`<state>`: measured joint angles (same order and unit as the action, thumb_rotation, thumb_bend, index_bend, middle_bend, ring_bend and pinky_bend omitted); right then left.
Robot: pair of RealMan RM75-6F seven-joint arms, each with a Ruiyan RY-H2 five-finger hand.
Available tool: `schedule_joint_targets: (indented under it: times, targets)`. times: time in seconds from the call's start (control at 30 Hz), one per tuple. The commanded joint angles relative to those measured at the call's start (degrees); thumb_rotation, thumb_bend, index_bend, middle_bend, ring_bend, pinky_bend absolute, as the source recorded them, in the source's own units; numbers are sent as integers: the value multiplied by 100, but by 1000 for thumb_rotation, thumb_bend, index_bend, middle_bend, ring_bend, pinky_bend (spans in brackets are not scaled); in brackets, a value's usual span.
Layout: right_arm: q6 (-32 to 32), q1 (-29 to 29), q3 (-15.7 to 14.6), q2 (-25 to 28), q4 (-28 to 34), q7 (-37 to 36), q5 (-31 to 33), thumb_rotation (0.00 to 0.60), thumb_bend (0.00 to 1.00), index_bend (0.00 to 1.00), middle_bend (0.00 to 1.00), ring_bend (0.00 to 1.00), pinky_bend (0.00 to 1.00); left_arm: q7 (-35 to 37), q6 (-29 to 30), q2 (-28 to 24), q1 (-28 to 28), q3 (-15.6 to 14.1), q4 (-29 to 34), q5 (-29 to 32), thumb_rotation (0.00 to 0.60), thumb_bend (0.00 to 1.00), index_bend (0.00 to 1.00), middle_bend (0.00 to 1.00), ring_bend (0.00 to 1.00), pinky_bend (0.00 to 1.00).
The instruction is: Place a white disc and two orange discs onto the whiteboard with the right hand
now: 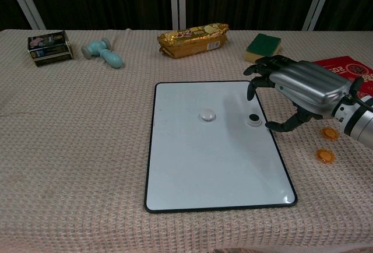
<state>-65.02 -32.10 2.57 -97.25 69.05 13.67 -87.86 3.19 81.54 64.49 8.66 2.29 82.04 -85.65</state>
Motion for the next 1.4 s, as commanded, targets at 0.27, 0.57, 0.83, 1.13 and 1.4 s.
schedule_joint_targets:
  times: [0.27,0.57,0.83,1.13,1.4]
  targets:
    - [12,10,-14,-4,-7,-16,4,600,229,361,88,0,0,11,-8,9,-8,-15,-14,1,600,127,105,42,0,101]
    - [40,9,-38,-24,-45,-45,-6,600,228,411,88,0,0,12,5,22,-28,-23,-22,8,600,127,106,43,0,102]
    - [37,-4,-12,-46,-70,-42,-2,600,233,465,88,0,0,19,-15,29,-21,-21,-33,17,600,127,106,43,0,101]
    - [124,-31,-7,-96,-126,-35,40,600,234,470,89,0,0,55,-28,42,-19,-15,-71,31,600,127,107,42,0,102]
    - [148,-52,-9,-134,-170,-42,33,600,233,472,89,0,0,101,-40,54,-26,-16,-120,47,600,127,107,42,0,102]
